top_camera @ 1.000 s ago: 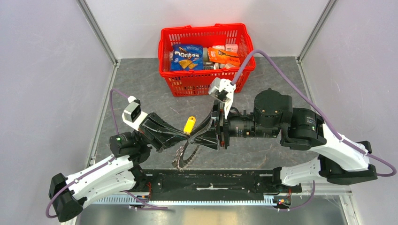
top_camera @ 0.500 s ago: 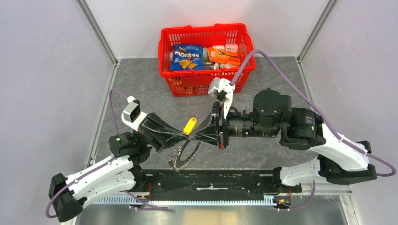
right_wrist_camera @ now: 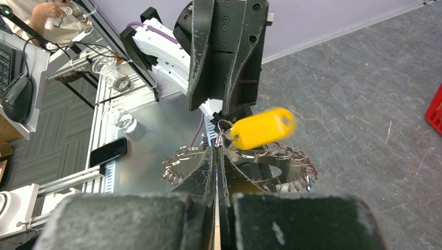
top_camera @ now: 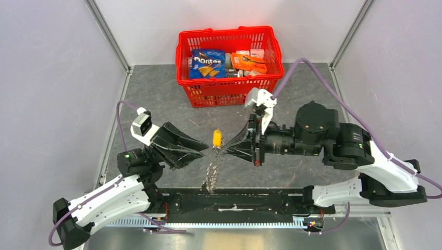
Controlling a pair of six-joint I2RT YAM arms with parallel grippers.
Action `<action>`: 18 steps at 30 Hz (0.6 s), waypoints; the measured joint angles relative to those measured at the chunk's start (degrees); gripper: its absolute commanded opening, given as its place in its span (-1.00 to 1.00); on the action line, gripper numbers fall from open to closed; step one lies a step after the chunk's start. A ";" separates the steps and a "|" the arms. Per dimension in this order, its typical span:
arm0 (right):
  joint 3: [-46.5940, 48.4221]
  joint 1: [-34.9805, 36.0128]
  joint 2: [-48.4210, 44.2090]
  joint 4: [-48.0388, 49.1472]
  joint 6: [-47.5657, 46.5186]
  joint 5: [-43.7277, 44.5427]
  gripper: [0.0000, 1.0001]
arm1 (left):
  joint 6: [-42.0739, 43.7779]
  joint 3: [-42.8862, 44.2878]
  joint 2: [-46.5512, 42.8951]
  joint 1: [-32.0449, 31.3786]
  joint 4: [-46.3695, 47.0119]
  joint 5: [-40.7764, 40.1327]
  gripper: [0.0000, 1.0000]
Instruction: Put the keys on the keyring
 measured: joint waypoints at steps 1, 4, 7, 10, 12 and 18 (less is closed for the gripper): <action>-0.24 0.00 -0.66 -0.13 -0.15 0.13 -1.00 | 0.17 0.00 -0.72 0.00 -0.87 -0.24 -0.23; -0.55 0.00 -2.78 -0.87 -0.46 0.57 -1.00 | 1.27 0.00 -2.86 0.00 -4.04 -0.48 -0.22; -0.55 0.00 -4.57 -1.75 -0.70 0.98 -1.00 | 2.58 0.00 -4.44 0.00 -6.58 -1.31 -0.21; -0.55 0.00 -5.66 -2.75 -0.87 0.98 -1.00 | 3.54 0.00 -4.79 0.00 -8.02 -1.88 -0.21; -0.55 0.00 -5.79 -3.34 -0.90 0.90 -1.00 | 3.96 0.02 -4.33 0.00 -8.74 -1.88 -0.21; 0.35 0.00 -3.93 -6.12 -0.85 0.04 -1.00 | 5.16 2.01 -0.13 0.00 -9.68 -1.36 -0.06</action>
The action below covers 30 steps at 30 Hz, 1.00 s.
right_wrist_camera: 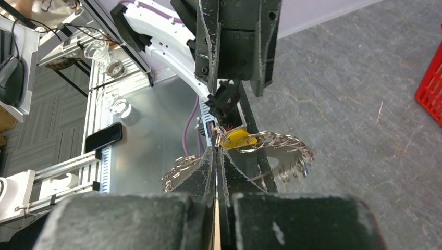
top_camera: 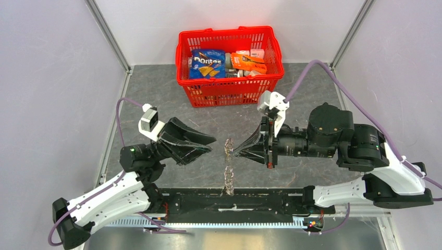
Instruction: Put the keys on the keyring
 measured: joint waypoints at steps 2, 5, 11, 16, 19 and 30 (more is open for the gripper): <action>0.07 0.00 0.63 -0.70 0.33 -0.02 -1.00 | 1.03 1.18 1.14 0.00 -1.22 0.61 -0.03; 0.07 0.00 1.09 -0.96 1.29 0.00 -1.00 | 2.97 2.40 1.73 0.00 -3.52 1.57 -0.01; 0.31 0.00 1.18 -0.96 3.37 0.37 -1.00 | 7.69 4.61 0.11 0.00 -8.48 4.02 0.00; 1.25 0.00 1.81 -0.96 5.42 2.25 -1.00 | 11.13 5.99 -1.31 0.00 -11.69 6.03 0.00; 1.79 0.00 2.47 -0.94 6.75 3.13 -1.00 | 12.96 6.71 -1.36 0.00 -13.09 7.32 0.01; 2.05 0.00 4.24 -0.90 9.97 3.93 -1.00 | 18.27 6.80 -1.11 0.00 -16.90 8.85 0.04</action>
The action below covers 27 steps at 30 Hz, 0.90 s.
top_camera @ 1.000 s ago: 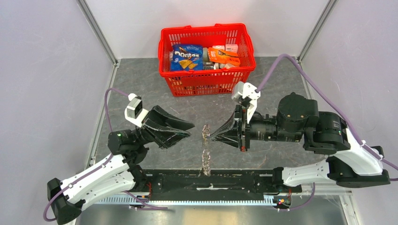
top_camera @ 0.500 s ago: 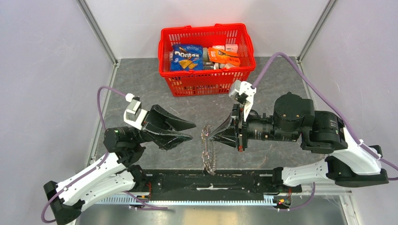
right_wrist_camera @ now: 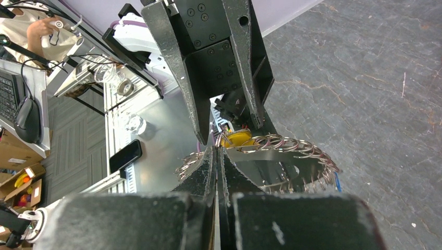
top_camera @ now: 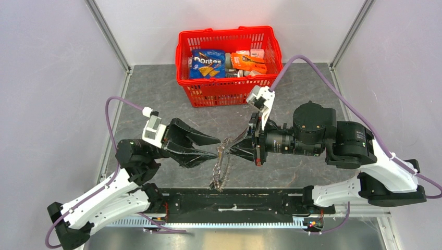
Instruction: Put the keys on the keyring
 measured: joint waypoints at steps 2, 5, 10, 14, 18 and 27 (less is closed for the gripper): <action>0.00 0.00 0.00 0.04 0.37 0.00 -1.00 | 0.70 0.00 -0.07 0.00 -0.31 0.00 0.03; 0.00 0.00 0.00 0.04 0.83 0.00 -1.00 | 1.40 0.00 -0.11 0.00 -0.48 0.00 -0.05; 0.00 0.00 0.02 0.11 1.20 -0.02 -1.00 | 1.95 0.00 -0.07 0.00 -0.46 0.00 -0.22; 0.00 0.00 0.02 0.63 1.25 -0.04 -1.00 | 2.03 0.00 0.33 0.00 -0.37 -0.02 -0.53; -0.02 0.00 0.00 0.96 1.25 -0.07 -1.00 | 2.10 0.04 0.83 0.00 -0.20 0.20 -0.94; -0.33 0.00 -0.39 1.77 1.29 0.00 -1.00 | 2.12 0.20 1.46 -0.04 1.22 1.38 -0.96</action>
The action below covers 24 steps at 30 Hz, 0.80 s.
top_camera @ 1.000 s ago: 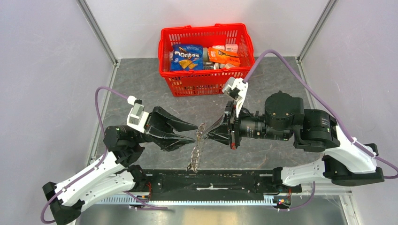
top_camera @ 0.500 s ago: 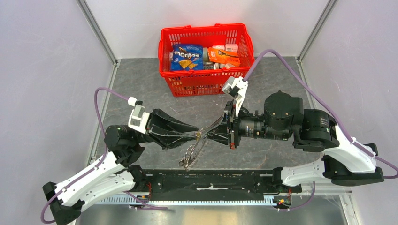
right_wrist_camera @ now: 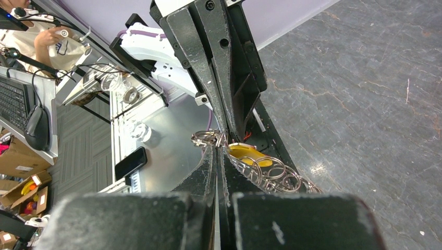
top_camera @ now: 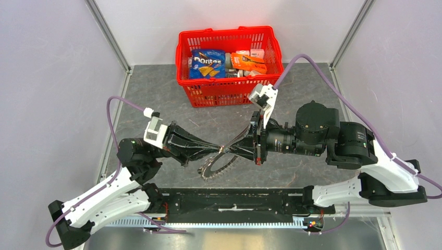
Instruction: Put the keys on the keyring
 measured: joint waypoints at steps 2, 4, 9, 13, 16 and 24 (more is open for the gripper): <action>-0.57 0.00 -0.31 0.63 0.04 0.11 -1.00 | -0.02 0.00 -0.02 0.00 0.44 0.35 -0.96; -1.75 0.00 -0.90 1.88 0.13 0.42 -1.00 | 0.00 0.00 -0.07 0.00 0.57 0.39 -0.95; -6.49 0.00 -3.58 6.43 -0.09 0.94 -1.00 | -0.02 0.00 -0.46 0.02 0.70 0.66 -0.96; -11.28 0.02 -6.12 11.63 -0.85 0.87 -1.00 | -0.02 0.00 -0.87 0.02 0.96 1.01 -0.96; -14.29 0.02 -7.54 15.43 -1.95 0.83 -1.00 | -0.02 0.00 -1.09 0.02 1.09 1.22 -0.96; -21.11 0.04 -10.34 25.55 -5.27 1.07 -1.00 | -0.02 0.00 -1.31 0.02 1.40 1.36 -0.96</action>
